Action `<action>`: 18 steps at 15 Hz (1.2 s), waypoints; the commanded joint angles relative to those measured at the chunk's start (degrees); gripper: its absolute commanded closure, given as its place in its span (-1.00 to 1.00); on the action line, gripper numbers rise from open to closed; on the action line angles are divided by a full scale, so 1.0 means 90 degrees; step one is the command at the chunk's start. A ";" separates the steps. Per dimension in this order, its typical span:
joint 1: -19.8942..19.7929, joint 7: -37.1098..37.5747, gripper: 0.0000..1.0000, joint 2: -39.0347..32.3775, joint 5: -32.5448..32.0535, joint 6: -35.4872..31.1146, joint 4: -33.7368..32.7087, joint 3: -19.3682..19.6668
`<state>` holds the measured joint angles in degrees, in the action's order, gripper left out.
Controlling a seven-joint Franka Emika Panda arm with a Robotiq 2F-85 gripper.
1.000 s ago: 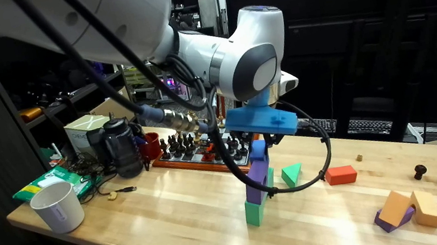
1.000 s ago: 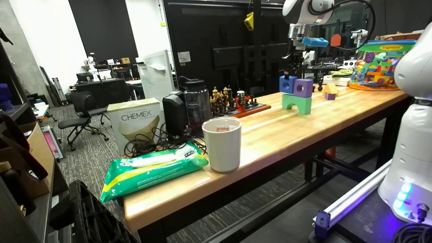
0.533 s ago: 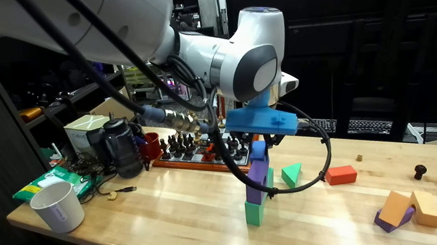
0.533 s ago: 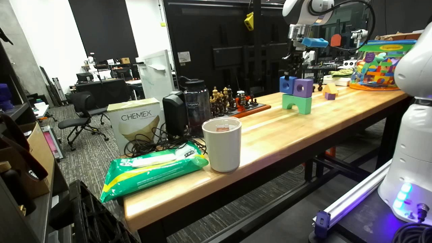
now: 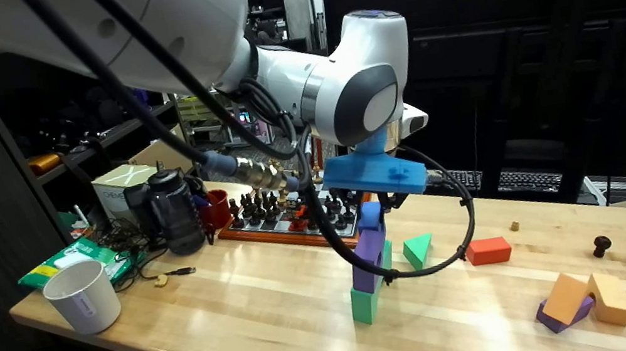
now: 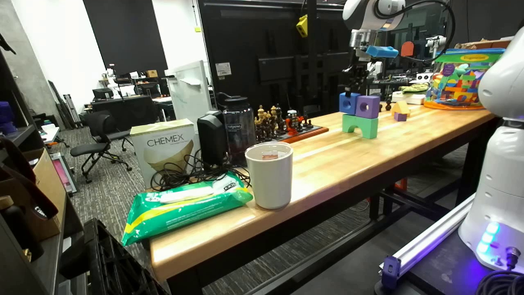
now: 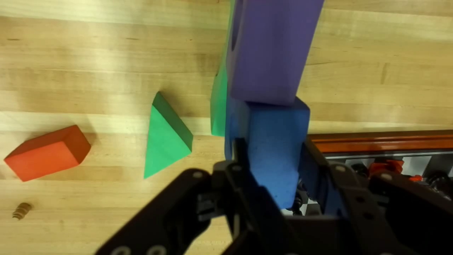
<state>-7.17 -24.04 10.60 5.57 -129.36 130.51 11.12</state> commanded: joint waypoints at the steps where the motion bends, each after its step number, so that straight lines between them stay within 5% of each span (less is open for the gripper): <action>1: 0.0027 -0.0060 0.72 -0.0018 0.0076 0.0074 -0.0069 0.0048; 18: 0.0007 -0.0060 0.72 -0.0124 0.0110 0.0108 -0.0148 0.0056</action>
<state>-7.25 -24.04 9.74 5.96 -129.31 130.15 11.29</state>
